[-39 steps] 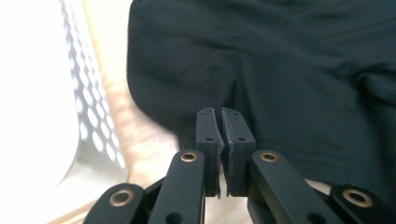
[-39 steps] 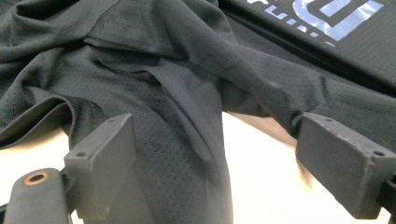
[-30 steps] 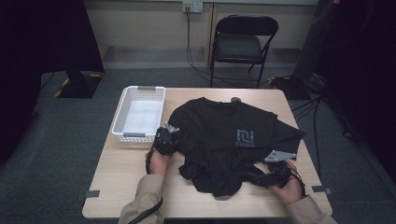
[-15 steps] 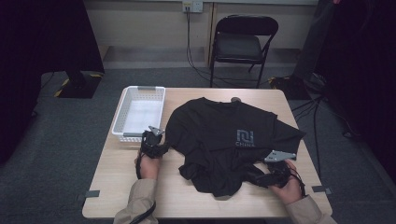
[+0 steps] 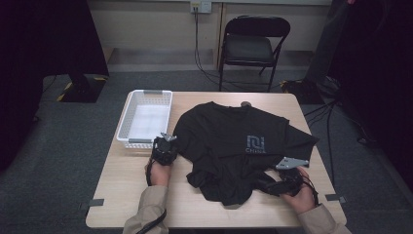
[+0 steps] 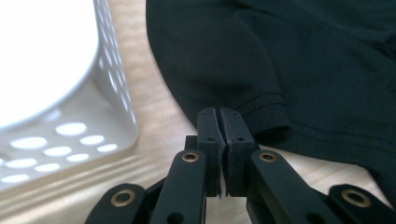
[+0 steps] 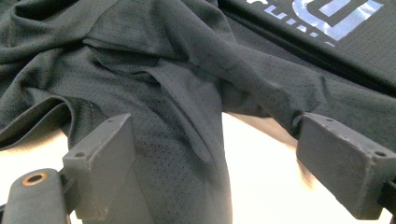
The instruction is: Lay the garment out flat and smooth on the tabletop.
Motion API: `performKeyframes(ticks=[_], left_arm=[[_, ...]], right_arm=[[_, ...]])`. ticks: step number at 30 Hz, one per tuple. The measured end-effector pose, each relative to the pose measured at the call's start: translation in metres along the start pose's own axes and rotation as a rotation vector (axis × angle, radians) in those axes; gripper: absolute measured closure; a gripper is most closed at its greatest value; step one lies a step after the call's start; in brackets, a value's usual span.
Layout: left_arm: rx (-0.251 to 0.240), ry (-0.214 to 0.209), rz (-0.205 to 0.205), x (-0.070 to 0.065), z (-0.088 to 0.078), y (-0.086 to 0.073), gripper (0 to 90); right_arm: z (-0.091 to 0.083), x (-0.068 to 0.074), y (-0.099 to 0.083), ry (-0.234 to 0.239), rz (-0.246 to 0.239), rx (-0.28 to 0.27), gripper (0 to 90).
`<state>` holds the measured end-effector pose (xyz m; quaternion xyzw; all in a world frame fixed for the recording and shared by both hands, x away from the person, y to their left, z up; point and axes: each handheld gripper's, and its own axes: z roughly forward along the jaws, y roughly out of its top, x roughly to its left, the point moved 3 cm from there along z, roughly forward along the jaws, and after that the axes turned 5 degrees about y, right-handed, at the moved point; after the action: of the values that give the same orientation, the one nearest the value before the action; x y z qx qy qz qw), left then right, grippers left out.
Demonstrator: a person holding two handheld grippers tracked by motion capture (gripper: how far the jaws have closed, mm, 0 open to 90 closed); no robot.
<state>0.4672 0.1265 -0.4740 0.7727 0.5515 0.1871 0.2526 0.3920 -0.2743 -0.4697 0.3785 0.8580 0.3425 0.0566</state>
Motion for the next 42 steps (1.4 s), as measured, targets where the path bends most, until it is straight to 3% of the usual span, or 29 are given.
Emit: performKeyframes(ticks=[4,11,15,19,22,33,37,42], left_arm=[[-0.039,0.003,0.052,-0.003,-0.016,0.016,88.1],[-0.075,0.005,0.068,0.003,-0.039,0.055,88.2],[-0.069,0.016,0.064,0.016,-0.044,0.069,88.1],[-0.033,0.031,0.039,0.039,-0.045,0.078,88.1],[-0.034,0.037,0.006,0.057,-0.050,0.083,88.1],[0.017,0.112,-0.026,0.116,-0.051,0.088,88.1],[0.037,0.122,-0.041,0.127,-0.045,0.082,88.0],[0.010,0.103,-0.044,0.125,-0.038,0.070,84.0]], right_arm=[[0.000,0.000,0.000,0.000,0.000,0.000,10.6],[0.000,0.000,0.000,0.000,0.000,0.000,10.6],[0.000,0.000,0.000,0.000,0.000,0.000,10.6],[0.000,0.000,0.000,0.000,0.000,0.000,10.7],[0.000,0.000,0.000,0.000,0.000,-0.001,10.6],[0.000,0.000,0.000,0.000,0.001,-0.001,10.7],[0.000,0.000,0.000,0.000,0.001,-0.001,10.7],[0.000,0.000,0.000,0.000,0.002,0.000,10.7]])
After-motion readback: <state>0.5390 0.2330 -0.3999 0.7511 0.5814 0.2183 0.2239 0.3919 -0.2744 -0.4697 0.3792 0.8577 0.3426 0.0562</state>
